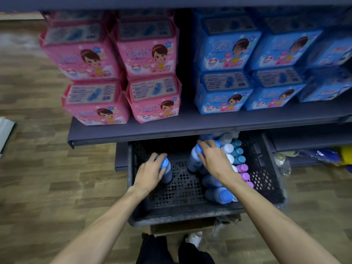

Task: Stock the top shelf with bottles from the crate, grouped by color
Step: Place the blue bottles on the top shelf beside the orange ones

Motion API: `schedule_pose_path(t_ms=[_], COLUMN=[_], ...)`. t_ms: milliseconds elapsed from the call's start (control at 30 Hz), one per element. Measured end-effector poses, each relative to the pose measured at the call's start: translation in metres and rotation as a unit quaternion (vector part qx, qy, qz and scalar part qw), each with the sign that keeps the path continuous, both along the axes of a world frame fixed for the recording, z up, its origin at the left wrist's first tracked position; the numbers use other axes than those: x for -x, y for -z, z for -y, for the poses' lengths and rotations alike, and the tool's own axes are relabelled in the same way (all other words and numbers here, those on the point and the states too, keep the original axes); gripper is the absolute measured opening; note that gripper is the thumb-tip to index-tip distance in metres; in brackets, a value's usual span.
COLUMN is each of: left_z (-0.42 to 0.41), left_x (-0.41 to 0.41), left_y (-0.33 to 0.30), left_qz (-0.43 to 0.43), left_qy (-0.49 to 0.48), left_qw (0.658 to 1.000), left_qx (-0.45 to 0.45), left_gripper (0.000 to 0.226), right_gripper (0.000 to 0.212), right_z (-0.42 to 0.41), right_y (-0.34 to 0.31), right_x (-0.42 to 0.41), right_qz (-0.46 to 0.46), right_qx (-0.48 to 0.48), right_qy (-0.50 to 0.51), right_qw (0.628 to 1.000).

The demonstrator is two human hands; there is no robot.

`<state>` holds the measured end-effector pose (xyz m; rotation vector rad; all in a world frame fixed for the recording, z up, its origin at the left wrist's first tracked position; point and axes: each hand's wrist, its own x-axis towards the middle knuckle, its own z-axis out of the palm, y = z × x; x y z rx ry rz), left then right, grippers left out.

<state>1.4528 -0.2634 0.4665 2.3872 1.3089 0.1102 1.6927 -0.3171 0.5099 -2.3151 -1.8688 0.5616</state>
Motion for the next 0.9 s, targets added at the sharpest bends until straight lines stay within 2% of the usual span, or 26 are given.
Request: schedule_pose_path(t_ms=[167, 267, 333, 467, 633, 900], left_z=[0.001, -0.001, -0.002, 0.001, -0.002, -0.009], left_x=[-0.002, -0.004, -0.007, -0.015, -0.025, -0.039], left_y=[-0.045, -0.078, -0.1, -0.144, -0.198, -0.289], left_qz=[0.015, 0.039, 0.057, 0.106, 0.158, 0.22], left_qy=[0.019, 0.028, 0.032, 0.032, 0.029, 0.02], left_qw=[0.999, 0.997, 0.995, 0.985, 0.965, 0.931], left_qx=[-0.037, -0.057, -0.076, -0.133, -0.205, -0.29], left_gripper=[0.045, 0.039, 0.035, 0.039, 0.042, 0.044], right_gripper=[0.052, 0.048, 0.046, 0.047, 0.044, 0.043], right_z=[0.007, 0.018, 0.023, 0.027, 0.029, 0.021], right_y=[-0.034, -0.061, -0.079, -0.118, -0.177, -0.266], right_x=[0.001, 0.0, -0.001, -0.004, -0.005, -0.011], right_qz=[0.038, 0.013, -0.002, 0.041, 0.066, 0.063], right_qx=[-0.019, -0.036, -0.07, -0.181, -0.268, -0.358], right_qy=[-0.036, -0.054, -0.05, -0.101, -0.123, -0.128], right_qw=[0.998, 0.998, 0.996, 0.977, 0.953, 0.923])
